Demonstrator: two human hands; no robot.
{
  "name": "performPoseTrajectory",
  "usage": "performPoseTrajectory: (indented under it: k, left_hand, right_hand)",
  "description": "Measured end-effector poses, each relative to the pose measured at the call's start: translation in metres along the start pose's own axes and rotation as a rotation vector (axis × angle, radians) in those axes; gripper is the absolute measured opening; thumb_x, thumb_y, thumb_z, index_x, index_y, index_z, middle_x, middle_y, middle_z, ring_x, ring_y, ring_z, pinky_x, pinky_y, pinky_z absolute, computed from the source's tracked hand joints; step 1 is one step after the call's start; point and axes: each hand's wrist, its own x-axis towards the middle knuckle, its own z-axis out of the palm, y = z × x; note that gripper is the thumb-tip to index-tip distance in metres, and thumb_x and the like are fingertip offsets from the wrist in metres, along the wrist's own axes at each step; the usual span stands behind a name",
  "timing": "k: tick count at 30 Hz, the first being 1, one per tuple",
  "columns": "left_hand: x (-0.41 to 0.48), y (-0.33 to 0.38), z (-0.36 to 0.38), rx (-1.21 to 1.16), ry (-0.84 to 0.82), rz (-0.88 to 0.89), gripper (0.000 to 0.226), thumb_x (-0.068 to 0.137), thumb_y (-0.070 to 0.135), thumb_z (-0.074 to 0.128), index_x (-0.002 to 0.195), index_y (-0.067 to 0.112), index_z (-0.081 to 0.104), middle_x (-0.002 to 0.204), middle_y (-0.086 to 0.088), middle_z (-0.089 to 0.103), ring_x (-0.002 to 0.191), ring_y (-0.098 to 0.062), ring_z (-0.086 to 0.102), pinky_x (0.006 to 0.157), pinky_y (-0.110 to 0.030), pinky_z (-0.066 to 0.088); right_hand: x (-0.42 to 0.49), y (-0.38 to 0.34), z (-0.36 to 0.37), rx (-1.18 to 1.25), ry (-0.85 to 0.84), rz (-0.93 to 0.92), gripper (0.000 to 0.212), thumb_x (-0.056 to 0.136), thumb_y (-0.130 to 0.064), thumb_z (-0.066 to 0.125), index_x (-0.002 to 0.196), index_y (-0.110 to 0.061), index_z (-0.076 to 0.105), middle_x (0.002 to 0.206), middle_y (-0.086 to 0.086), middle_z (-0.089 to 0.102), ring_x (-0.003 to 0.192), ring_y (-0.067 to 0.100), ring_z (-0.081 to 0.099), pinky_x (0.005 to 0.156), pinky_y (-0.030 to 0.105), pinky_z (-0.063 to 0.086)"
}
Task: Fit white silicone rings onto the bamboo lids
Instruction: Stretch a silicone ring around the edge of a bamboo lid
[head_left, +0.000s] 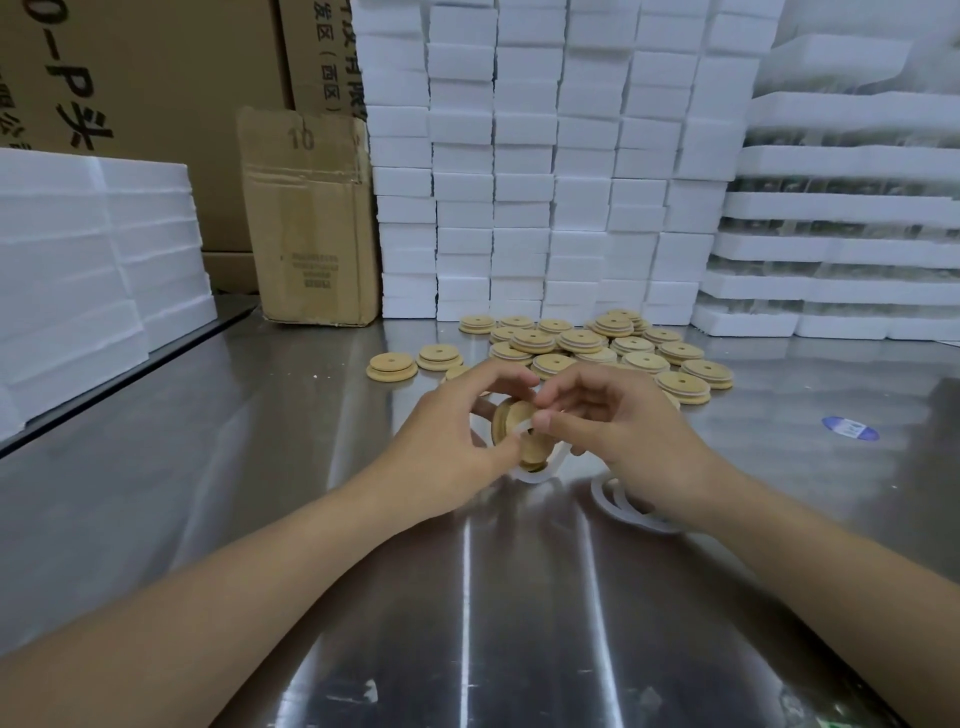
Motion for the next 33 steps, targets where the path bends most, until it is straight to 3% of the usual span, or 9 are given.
performPoseTrajectory:
  k: [3,5,8,13,20,25,33]
  left_hand:
    - [-0.0017,0.006,0.0005,0.073,0.019,0.04,0.036,0.093,0.03,0.071,0.123,0.048,0.063,0.122,0.025,0.069,0.115,-0.009,0.066,0.078,-0.033,0.058]
    - [-0.0027,0.01,-0.0003,0.098,0.032,0.066,0.033,0.091,0.039,0.067,0.122,0.048,0.062,0.121,0.026,0.069,0.115,-0.008,0.066,0.079,-0.027,0.052]
    - [-0.0028,0.0092,-0.0013,0.127,0.043,0.104,0.04,0.091,0.025,0.072,0.122,0.049,0.063,0.122,0.025,0.064,0.114,-0.01,0.065,0.078,-0.026,0.054]
    - [-0.0018,0.0065,-0.0022,0.109,0.08,0.104,0.047,0.089,0.011,0.072,0.121,0.045,0.066,0.122,0.022,0.063,0.111,-0.01,0.068,0.084,-0.022,0.057]
    - [0.0001,0.0059,-0.0005,0.103,0.136,0.138,0.033,0.092,0.012,0.074,0.113,0.038,0.07,0.111,0.021,0.071,0.103,-0.013,0.072,0.082,-0.022,0.058]
    - [0.0002,0.0064,-0.0008,0.053,0.143,0.158,0.026,0.096,0.004,0.072,0.109,0.027,0.073,0.104,0.018,0.073,0.097,-0.014,0.075,0.083,-0.024,0.06]
    - [-0.0004,0.006,-0.0018,-0.054,0.078,0.135,0.029,0.101,-0.008,0.061,0.116,0.015,0.072,0.111,0.01,0.078,0.114,-0.003,0.073,0.089,-0.015,0.056]
  right_hand:
    - [-0.0002,-0.0014,0.0002,-0.057,-0.008,-0.048,0.015,0.087,0.001,0.082,0.098,-0.008,0.075,0.09,0.006,0.077,0.085,0.014,0.072,0.079,0.021,0.055]
    - [-0.0009,-0.0032,-0.0003,-0.11,-0.011,-0.06,0.018,0.086,0.0,0.084,0.098,-0.009,0.075,0.089,0.002,0.077,0.083,0.01,0.071,0.079,0.018,0.053]
    - [-0.0024,-0.0049,0.0001,-0.209,-0.001,-0.073,0.018,0.085,-0.002,0.085,0.097,-0.011,0.075,0.086,-0.008,0.074,0.081,0.004,0.066,0.073,0.011,0.047]
    - [-0.0033,-0.0056,0.0002,-0.461,0.047,-0.088,0.02,0.088,-0.021,0.085,0.102,-0.026,0.073,0.104,-0.015,0.07,0.101,0.005,0.063,0.083,0.023,0.053]
    - [-0.0038,-0.0052,-0.0009,-0.484,0.039,-0.124,0.015,0.094,-0.016,0.078,0.093,-0.03,0.072,0.092,-0.021,0.074,0.094,0.003,0.071,0.087,0.026,0.052]
    - [-0.0039,-0.0055,0.0,-0.43,0.071,-0.118,0.012,0.094,-0.013,0.076,0.091,-0.024,0.073,0.086,-0.015,0.074,0.089,0.006,0.071,0.089,0.037,0.056]
    - [-0.0043,-0.0071,0.0002,-0.357,0.082,-0.071,0.009,0.096,-0.015,0.075,0.09,-0.021,0.075,0.086,-0.009,0.077,0.086,0.01,0.073,0.089,0.046,0.057]
